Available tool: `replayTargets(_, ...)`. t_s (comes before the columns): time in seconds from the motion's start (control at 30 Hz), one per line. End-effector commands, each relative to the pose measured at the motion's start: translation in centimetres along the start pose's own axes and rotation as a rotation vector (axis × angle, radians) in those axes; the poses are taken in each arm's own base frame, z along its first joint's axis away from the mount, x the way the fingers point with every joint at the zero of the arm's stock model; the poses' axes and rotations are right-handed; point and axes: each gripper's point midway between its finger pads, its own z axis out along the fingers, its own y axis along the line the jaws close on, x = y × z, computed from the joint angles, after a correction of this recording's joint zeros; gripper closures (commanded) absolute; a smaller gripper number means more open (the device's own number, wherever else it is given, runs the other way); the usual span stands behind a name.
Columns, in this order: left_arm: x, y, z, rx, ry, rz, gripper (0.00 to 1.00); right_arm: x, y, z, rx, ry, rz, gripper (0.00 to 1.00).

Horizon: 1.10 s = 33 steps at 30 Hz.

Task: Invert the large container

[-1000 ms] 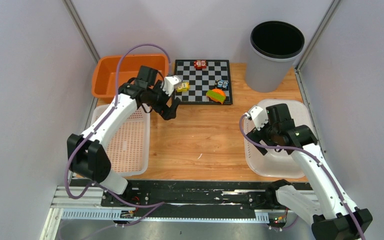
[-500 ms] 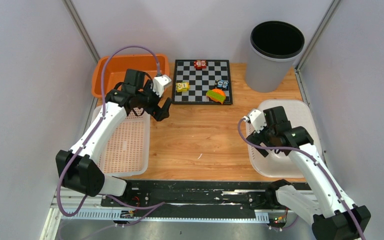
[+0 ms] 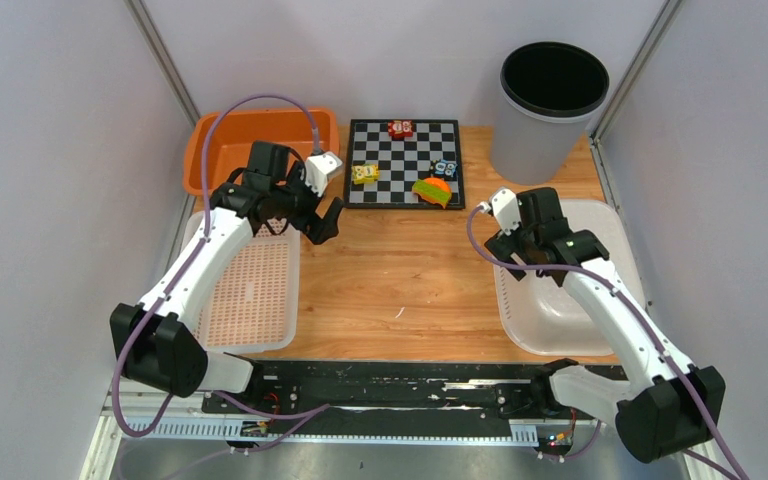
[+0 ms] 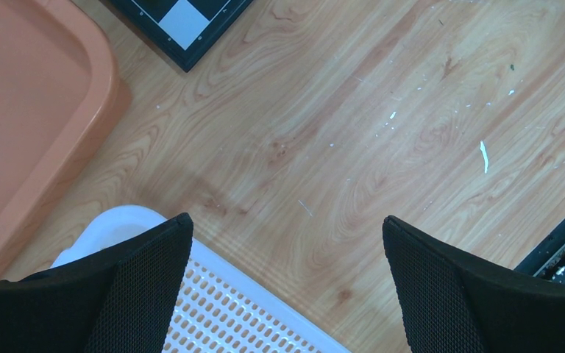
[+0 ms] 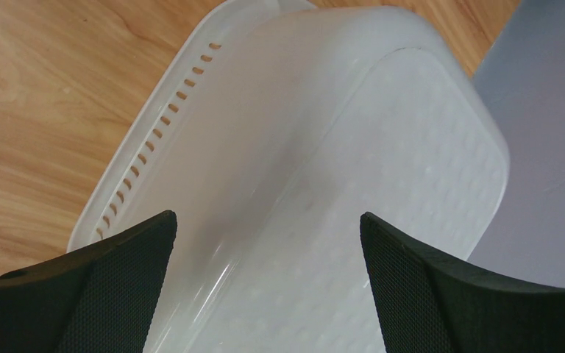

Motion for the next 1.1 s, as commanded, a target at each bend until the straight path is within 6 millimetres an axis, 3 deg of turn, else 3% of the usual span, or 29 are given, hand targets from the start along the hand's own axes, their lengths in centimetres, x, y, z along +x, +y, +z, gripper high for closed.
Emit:
replayTargets(0.0, -0.4, 0.2, -0.7, -0.022, -0.037, 0.014, 0.0, -2.3, -2.3, 0.7, 0.106, -0.024, 0.022, 0.04)
replayTargets(0.2, 0.0, 0.1, -0.7, -0.026, -0.04, 0.022, 0.0, -2.4, -3.2, 1.9, 0.139, 0.034, 0.007, 0.04)
replayTargets(0.47, -0.1, -0.2, -0.8, -0.018, -0.06, 0.031, 0.0, -2.3, -4.2, 1.6, 0.175, 0.058, -0.018, 0.03)
replayTargets(1.07, -0.3, -0.5, -1.4, -0.016, -0.084, 0.032, 0.0, -1.1, -4.2, 1.7, 0.151, 0.126, -0.063, 0.03)
